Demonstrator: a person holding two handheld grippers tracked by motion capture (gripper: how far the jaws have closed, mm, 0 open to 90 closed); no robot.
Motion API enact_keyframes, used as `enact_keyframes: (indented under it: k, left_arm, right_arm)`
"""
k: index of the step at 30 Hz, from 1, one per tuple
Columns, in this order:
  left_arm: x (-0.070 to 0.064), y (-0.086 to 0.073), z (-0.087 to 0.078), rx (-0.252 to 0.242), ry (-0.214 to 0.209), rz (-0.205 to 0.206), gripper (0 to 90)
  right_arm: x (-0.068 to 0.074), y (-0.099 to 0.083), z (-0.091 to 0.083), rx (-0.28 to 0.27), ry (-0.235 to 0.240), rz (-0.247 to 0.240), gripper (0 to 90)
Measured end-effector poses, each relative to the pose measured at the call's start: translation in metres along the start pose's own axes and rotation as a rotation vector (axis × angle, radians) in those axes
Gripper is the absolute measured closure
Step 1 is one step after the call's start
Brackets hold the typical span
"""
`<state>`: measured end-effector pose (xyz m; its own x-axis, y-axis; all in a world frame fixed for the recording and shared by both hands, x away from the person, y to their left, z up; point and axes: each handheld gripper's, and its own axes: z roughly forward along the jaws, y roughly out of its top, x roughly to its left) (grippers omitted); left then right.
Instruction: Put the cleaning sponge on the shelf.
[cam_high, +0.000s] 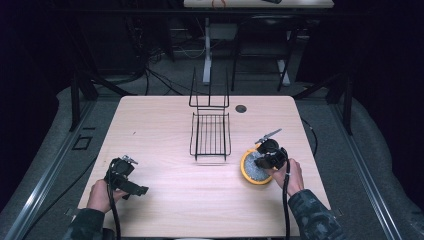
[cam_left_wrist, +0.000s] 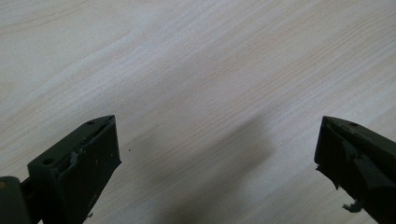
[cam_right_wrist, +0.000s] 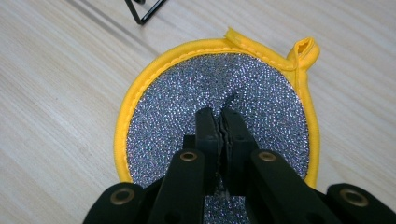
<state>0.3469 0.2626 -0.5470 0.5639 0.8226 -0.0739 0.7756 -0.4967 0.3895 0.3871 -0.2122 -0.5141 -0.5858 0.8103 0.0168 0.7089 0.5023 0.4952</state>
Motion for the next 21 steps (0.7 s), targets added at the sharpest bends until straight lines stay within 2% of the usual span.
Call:
enact_keyframes:
  k: [16, 21]
  left_arm:
    - [0.0, -0.001, 0.0, -0.001, -0.001, -0.008, 0.2]
    - [0.001, -0.001, 0.0, 0.001, 0.003, -0.005, 0.2]
  right_arm:
    - [-0.003, 0.006, -0.023, -0.058, -0.01, 0.0, 87.6]
    - [-0.002, 0.009, -0.028, -0.062, -0.006, -0.004, 87.5]
